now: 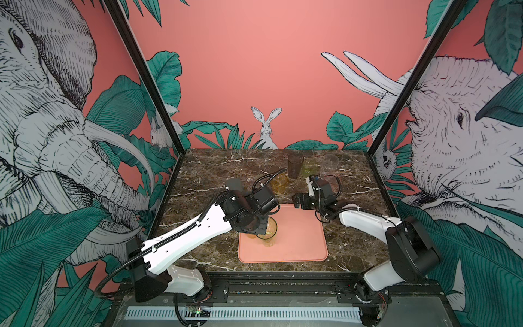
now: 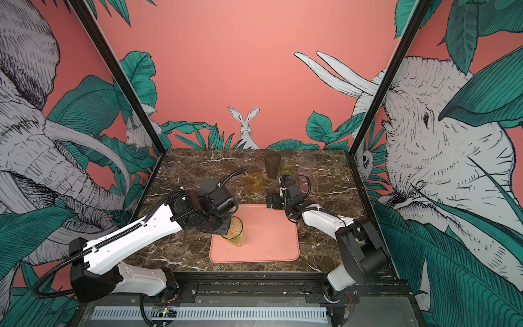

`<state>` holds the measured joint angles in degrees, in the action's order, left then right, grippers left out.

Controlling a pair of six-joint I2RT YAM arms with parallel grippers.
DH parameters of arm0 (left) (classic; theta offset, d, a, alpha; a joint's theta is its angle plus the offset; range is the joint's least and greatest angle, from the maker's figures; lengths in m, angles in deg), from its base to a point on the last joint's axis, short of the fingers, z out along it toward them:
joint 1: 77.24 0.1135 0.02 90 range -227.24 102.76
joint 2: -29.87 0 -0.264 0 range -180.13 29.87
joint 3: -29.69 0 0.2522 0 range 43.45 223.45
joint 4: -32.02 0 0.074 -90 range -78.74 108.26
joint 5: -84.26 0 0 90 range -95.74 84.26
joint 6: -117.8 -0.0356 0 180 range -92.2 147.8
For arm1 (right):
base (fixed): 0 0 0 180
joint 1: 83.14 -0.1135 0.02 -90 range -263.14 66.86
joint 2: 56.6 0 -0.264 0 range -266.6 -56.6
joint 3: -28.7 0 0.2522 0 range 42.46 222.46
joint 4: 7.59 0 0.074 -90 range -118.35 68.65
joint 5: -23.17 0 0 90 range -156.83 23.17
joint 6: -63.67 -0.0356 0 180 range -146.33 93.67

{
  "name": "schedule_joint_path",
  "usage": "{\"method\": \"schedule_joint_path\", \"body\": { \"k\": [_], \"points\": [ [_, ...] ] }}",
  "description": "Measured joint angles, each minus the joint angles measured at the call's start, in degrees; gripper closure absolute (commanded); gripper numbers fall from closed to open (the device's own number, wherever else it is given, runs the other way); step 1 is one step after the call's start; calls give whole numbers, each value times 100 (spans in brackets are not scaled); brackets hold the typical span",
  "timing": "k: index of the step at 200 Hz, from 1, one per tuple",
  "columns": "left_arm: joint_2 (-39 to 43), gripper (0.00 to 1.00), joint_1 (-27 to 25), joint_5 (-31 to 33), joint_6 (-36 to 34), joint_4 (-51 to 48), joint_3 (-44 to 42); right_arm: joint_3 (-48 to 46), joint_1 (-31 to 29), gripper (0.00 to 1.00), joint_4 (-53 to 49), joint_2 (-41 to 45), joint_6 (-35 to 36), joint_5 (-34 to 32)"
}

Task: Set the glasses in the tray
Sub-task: 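Carry the green glass over the tray nearer the robot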

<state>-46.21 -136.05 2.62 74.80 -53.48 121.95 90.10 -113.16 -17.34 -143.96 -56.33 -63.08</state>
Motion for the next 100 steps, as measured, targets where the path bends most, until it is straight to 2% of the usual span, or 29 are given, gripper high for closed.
{"method": "schedule_joint_path", "body": {
  "k": [42,100],
  "points": [
    [273,100,-4,-68,153,146,-411,0,0,6,0,-2,0,11],
    [525,100,-57,-129,706,162,-1038,0,0,6,2,-2,-24,33]
  ]
}}
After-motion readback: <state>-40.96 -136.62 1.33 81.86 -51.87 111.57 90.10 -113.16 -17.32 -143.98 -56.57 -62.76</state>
